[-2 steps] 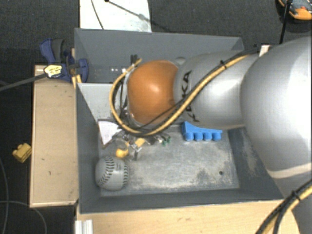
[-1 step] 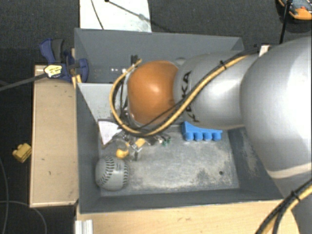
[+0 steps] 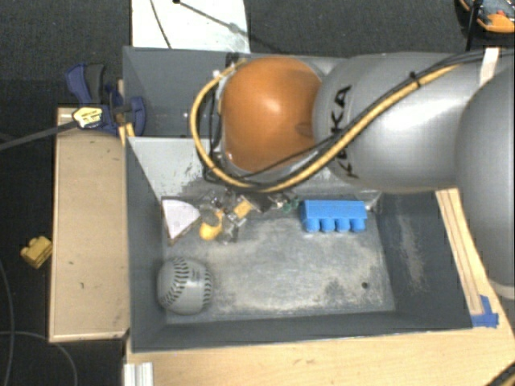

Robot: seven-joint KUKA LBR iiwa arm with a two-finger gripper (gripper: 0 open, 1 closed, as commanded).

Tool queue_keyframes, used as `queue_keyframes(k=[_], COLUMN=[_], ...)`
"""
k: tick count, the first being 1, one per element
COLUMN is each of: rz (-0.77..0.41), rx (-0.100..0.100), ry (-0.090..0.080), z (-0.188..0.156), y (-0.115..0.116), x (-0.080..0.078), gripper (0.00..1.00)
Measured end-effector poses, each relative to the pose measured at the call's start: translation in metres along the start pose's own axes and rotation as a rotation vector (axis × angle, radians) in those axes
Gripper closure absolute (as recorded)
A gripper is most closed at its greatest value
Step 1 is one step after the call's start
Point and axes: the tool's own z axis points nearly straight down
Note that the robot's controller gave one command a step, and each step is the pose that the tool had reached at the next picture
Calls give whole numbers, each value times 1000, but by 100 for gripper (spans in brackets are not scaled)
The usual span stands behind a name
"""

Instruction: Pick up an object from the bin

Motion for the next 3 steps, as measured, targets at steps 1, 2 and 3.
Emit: queue_keyframes(k=[1,2,3], rz=[0,-60,-132], rx=[0,3,-4], ry=[0,-4,9], z=[0,11,-14], y=[0,0,-2], x=[0,0,-6], gripper=[100,100,100])
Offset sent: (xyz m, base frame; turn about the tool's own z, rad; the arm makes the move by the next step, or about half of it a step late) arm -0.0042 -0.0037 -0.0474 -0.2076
